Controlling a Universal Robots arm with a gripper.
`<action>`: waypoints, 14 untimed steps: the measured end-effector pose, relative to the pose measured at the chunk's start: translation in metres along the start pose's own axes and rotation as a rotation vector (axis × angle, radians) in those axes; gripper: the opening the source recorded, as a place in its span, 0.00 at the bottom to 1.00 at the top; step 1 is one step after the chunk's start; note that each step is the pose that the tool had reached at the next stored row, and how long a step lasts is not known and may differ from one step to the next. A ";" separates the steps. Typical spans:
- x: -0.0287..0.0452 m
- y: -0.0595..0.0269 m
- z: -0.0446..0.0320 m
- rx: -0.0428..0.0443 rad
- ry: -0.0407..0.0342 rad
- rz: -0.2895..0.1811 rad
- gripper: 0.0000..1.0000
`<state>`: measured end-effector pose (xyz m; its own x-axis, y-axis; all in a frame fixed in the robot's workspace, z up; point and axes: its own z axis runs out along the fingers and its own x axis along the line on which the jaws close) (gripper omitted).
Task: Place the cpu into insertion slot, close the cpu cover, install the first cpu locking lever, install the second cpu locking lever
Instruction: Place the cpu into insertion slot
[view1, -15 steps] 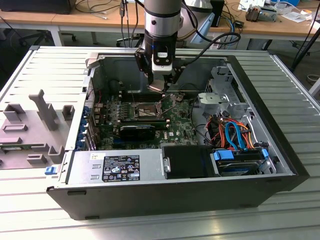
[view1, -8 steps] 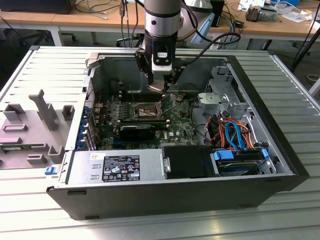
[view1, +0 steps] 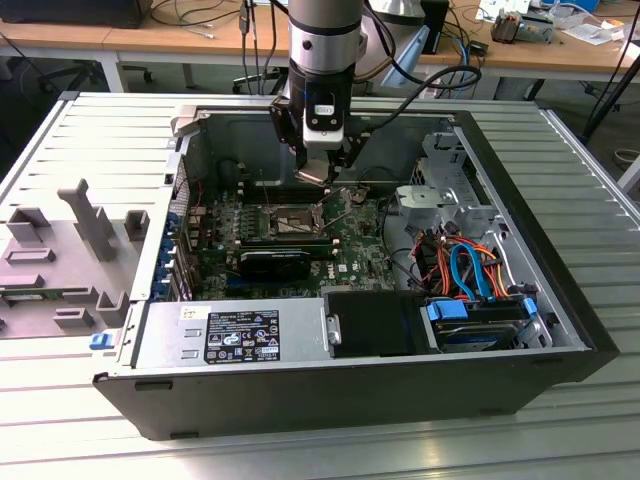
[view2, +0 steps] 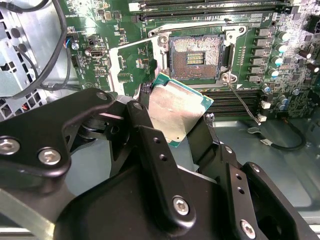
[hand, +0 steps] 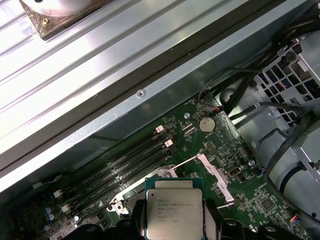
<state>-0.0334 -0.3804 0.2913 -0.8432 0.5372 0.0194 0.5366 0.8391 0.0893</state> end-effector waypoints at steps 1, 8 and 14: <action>0.0000 0.0000 0.0000 0.0000 -0.0001 0.001 0.55; 0.0000 0.0000 0.0001 -0.0001 -0.0006 0.006 0.55; 0.0000 0.0000 0.0002 -0.0002 -0.0011 0.012 0.55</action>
<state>-0.0334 -0.3804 0.2912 -0.8370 0.5469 0.0193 0.5463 0.8328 0.0893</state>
